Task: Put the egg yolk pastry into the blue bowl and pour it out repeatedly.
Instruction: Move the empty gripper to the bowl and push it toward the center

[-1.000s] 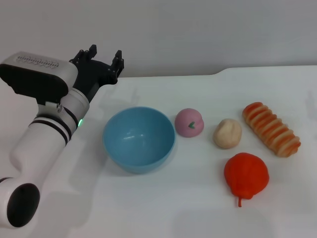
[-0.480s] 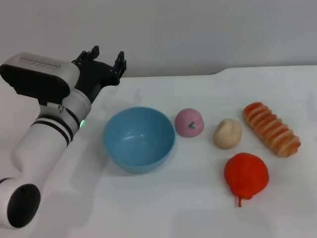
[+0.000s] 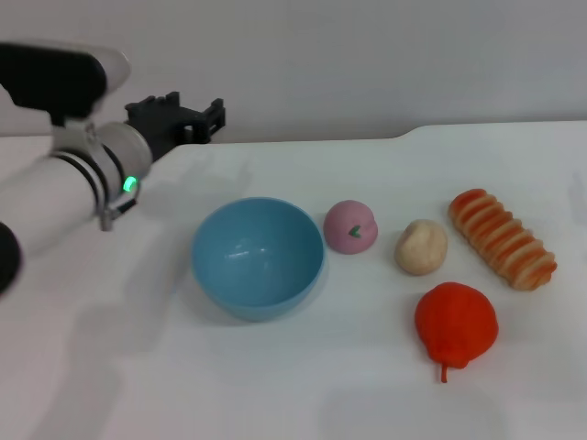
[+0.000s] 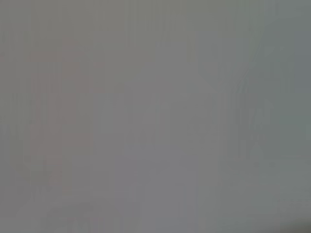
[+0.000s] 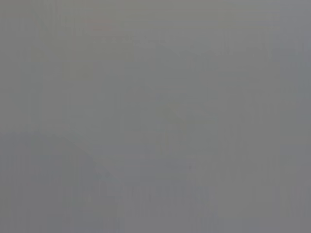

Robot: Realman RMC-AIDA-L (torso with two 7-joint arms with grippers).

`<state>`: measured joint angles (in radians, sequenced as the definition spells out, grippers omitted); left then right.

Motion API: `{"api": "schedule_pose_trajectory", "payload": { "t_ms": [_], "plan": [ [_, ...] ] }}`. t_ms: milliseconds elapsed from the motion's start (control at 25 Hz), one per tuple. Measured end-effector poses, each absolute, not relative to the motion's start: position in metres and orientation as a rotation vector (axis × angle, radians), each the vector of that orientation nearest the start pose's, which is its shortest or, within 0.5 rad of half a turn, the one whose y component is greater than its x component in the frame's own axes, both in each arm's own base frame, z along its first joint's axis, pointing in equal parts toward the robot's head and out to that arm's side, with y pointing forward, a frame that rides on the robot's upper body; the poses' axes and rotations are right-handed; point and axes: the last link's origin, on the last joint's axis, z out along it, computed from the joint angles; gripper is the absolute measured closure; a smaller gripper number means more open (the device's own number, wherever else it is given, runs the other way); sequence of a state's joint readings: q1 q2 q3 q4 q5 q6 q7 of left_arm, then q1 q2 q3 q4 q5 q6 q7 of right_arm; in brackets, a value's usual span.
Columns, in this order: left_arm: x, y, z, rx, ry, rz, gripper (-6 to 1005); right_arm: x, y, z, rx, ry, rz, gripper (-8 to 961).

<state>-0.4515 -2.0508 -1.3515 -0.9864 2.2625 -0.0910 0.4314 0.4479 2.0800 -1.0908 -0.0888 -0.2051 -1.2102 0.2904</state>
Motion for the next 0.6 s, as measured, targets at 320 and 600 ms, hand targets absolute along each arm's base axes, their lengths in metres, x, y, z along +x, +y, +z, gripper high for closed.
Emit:
{"api": "schedule_pose_trajectory", "payload": {
  "t_ms": [320, 600],
  "plan": [
    [-0.212, 0.417, 0.008, -2.096, -0.930, -0.299, 399, 0.351, 0.337, 0.036, -1.407, 0.560, 0.734, 461],
    [-0.207, 0.413, 0.025, -2.231, -0.993, -0.205, 399, 0.349, 0.339, 0.036, -1.413, 0.552, 0.736, 460]
  ]
}}
